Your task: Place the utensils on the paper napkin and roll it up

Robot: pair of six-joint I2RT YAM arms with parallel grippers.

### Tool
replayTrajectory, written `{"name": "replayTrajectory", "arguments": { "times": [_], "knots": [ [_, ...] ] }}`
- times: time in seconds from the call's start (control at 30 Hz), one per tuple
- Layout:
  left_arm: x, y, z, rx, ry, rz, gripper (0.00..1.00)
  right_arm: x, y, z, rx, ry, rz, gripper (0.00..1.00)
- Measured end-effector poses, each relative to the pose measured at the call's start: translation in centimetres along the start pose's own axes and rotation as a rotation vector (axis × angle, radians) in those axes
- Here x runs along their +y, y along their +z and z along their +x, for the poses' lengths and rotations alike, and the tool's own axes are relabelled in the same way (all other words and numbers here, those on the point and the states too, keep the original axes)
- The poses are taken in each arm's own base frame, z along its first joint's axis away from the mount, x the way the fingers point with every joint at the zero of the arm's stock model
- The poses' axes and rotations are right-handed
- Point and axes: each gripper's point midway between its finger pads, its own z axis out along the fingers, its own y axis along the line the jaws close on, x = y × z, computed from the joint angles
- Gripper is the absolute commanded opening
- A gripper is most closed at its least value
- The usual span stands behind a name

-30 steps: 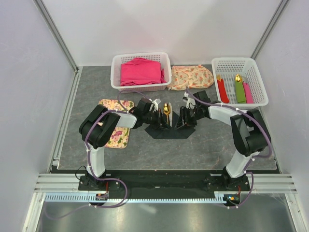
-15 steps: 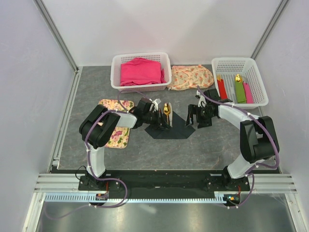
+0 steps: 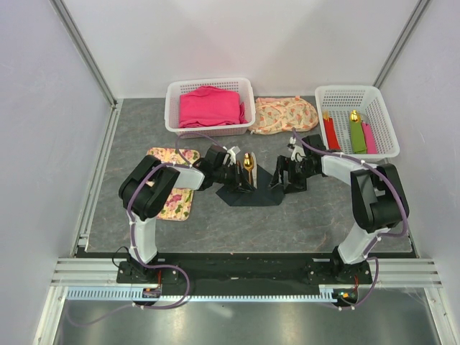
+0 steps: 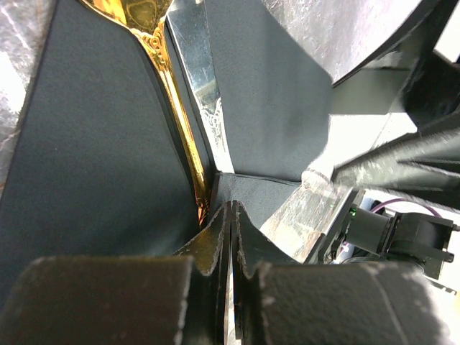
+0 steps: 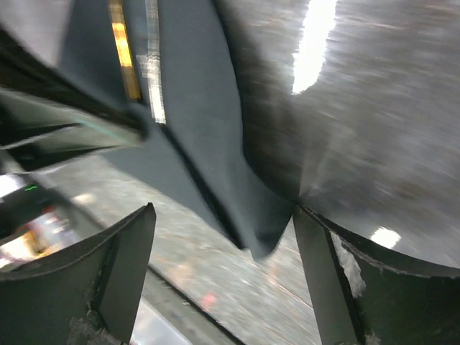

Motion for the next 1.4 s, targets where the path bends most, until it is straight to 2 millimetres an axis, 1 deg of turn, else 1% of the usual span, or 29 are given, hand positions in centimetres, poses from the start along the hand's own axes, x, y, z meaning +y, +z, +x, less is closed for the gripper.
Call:
{"name": "replayTrajectory", "arguments": {
  "times": [0.17, 0.3, 0.4, 0.73, 0.83, 1.0, 1.17, 1.27, 1.3, 1.37, 1.4],
  "knots": [
    [0.0, 0.0, 0.0, 0.0, 0.0, 0.001, 0.04, 2.3, 1.1, 0.2, 0.031, 0.057, -0.166, 0.83],
    [0.0, 0.1, -0.1, -0.001, 0.001, 0.002, 0.04, 3.2, 1.4, 0.0, 0.023, 0.091, -0.228, 0.81],
    [0.0, 0.1, -0.1, -0.001, 0.001, 0.002, 0.04, 3.7, 1.6, -0.2, 0.009, 0.119, -0.264, 0.76],
    [-0.1, 0.1, -0.2, -0.001, 0.001, 0.002, 0.04, 5.7, 1.2, -0.6, -0.015, 0.233, -0.375, 0.73],
    [-0.1, 0.1, -0.2, -0.001, 0.001, 0.002, 0.04, 5.4, 1.3, -0.5, -0.017, 0.25, -0.357, 0.72],
    [-0.1, 0.1, -0.2, -0.001, 0.001, 0.002, 0.04, 4.1, 1.6, 0.2, -0.012, 0.248, -0.28, 0.66],
    [0.0, 0.1, -0.2, -0.002, 0.0, 0.002, 0.04, 3.3, 0.9, 0.8, -0.026, 0.199, -0.214, 0.64],
    [0.0, 0.1, -0.2, -0.002, 0.0, 0.002, 0.04, 3.1, 0.4, 0.8, -0.043, 0.164, -0.189, 0.59],
    [0.0, 0.1, -0.2, -0.002, 0.0, 0.002, 0.04, 3.1, 0.2, 0.8, -0.045, 0.154, -0.183, 0.54],
    [0.0, 0.1, -0.2, -0.002, 0.0, 0.002, 0.04, 3.0, 0.0, 0.8, -0.052, 0.135, -0.169, 0.48],
    [0.0, 0.1, -0.2, -0.003, 0.0, 0.002, 0.04, 2.9, -0.1, 0.8, -0.054, 0.129, -0.162, 0.43]
  ]
}}
